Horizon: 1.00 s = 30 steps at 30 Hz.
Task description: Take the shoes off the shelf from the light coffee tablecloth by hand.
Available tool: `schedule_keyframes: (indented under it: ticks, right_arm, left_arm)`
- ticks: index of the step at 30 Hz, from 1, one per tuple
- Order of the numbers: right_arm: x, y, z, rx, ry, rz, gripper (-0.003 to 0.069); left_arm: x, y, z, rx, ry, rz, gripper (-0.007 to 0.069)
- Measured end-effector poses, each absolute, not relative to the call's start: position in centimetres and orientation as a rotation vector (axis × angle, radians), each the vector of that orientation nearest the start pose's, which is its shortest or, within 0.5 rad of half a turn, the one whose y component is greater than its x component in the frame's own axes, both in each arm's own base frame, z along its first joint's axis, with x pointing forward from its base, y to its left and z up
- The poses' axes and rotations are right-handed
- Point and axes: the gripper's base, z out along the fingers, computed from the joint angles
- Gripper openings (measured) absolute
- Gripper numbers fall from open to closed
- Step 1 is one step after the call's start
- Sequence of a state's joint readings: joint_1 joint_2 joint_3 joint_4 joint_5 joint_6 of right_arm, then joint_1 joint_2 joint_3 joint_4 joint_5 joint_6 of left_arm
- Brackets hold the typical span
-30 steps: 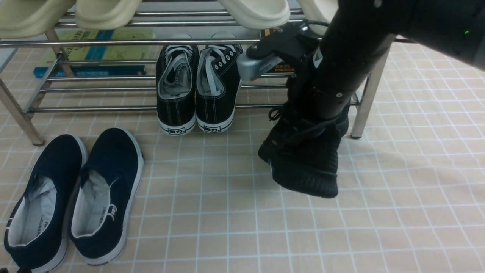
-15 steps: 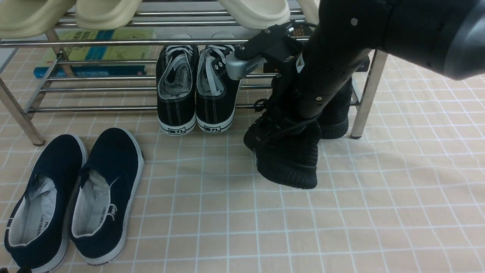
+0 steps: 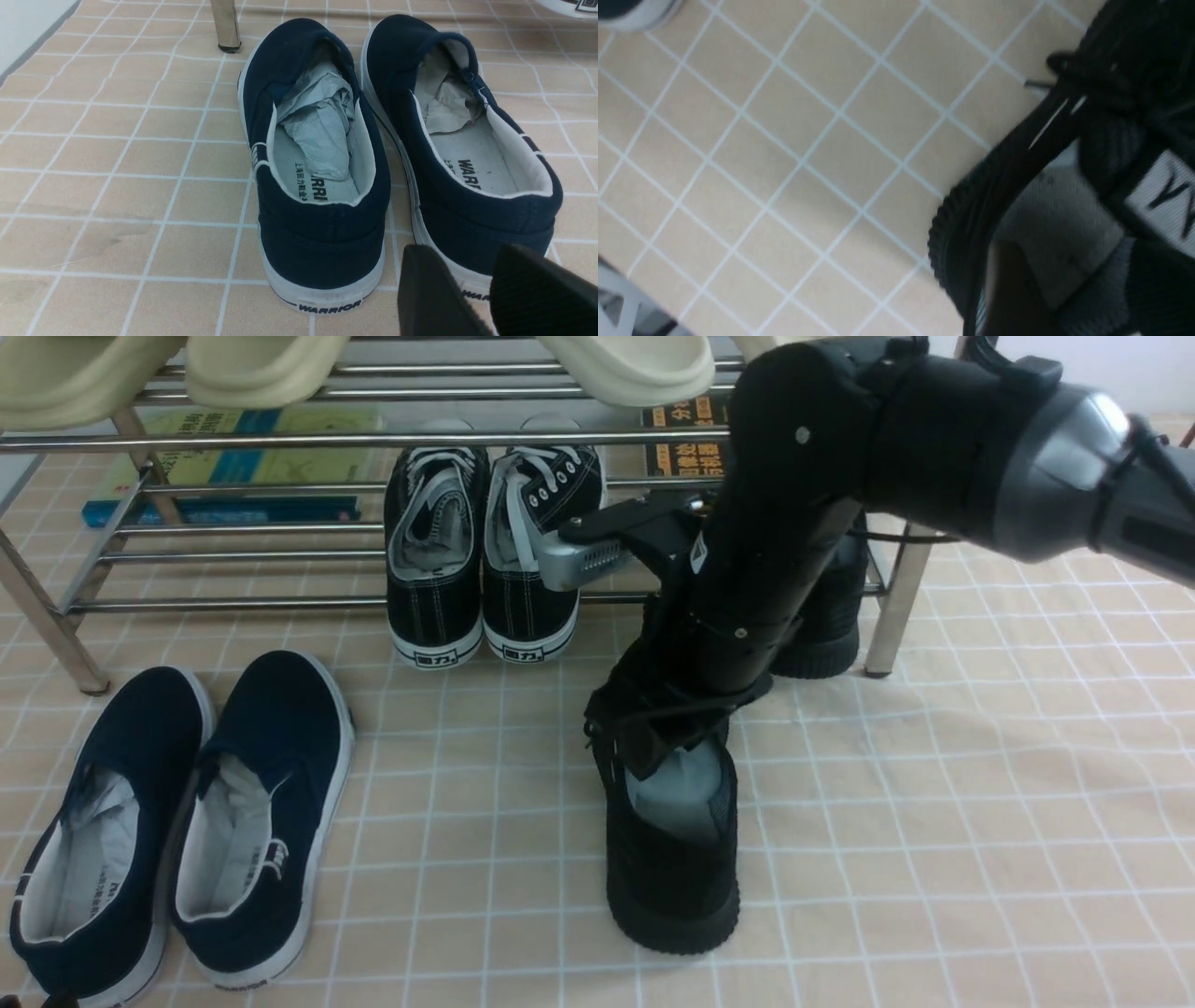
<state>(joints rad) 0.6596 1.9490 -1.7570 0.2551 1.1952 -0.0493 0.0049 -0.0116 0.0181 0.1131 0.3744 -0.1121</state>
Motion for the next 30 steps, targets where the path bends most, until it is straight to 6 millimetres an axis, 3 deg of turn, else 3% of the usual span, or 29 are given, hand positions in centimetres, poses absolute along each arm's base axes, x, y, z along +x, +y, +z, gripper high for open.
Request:
schedule_keyframes:
  ticks: [4,7,8,9,10,12,22,28,30]
  right_arm:
    - [32.0,27.2,30.2,-0.937,2.717,0.450,0.0379]
    - [32.4,27.1,31.9,-0.936,2.650,0.401,0.0257]
    - [32.7,26.9,32.4,-0.935,2.626,0.367,0.0164]
    - [32.7,26.9,32.5,-0.935,2.619,0.356,0.0150]
    - [32.9,26.6,32.8,-0.938,2.606,0.304,0.0047]
    - [33.2,26.2,32.9,-0.935,2.598,0.233,-0.0010]
    - [34.5,24.6,33.0,-0.692,2.605,-0.031,0.0028]
    - [35.1,23.8,33.1,-0.601,2.606,-0.059,0.0178]
    - [35.8,23.1,33.1,-0.547,2.608,-0.010,0.0264]
  left_arm:
    - [5.2,0.4,17.4,-0.039,1.862,0.037,0.0239]
    - [5.2,0.4,17.4,-0.039,1.862,0.037,0.0239]
    - [5.2,0.4,17.4,-0.039,1.862,0.037,0.0239]
    - [5.2,0.4,17.4,-0.039,1.862,0.037,0.0239]
    - [5.2,0.4,17.4,-0.040,1.862,0.037,0.0239]
    - [5.2,0.4,17.4,-0.040,1.862,0.037,0.0239]
    - [5.2,0.4,17.4,-0.040,1.862,0.037,0.0239]
    - [5.2,0.4,17.4,-0.040,1.862,0.037,0.0239]
    - [5.2,0.4,17.4,-0.040,1.862,0.037,0.0239]
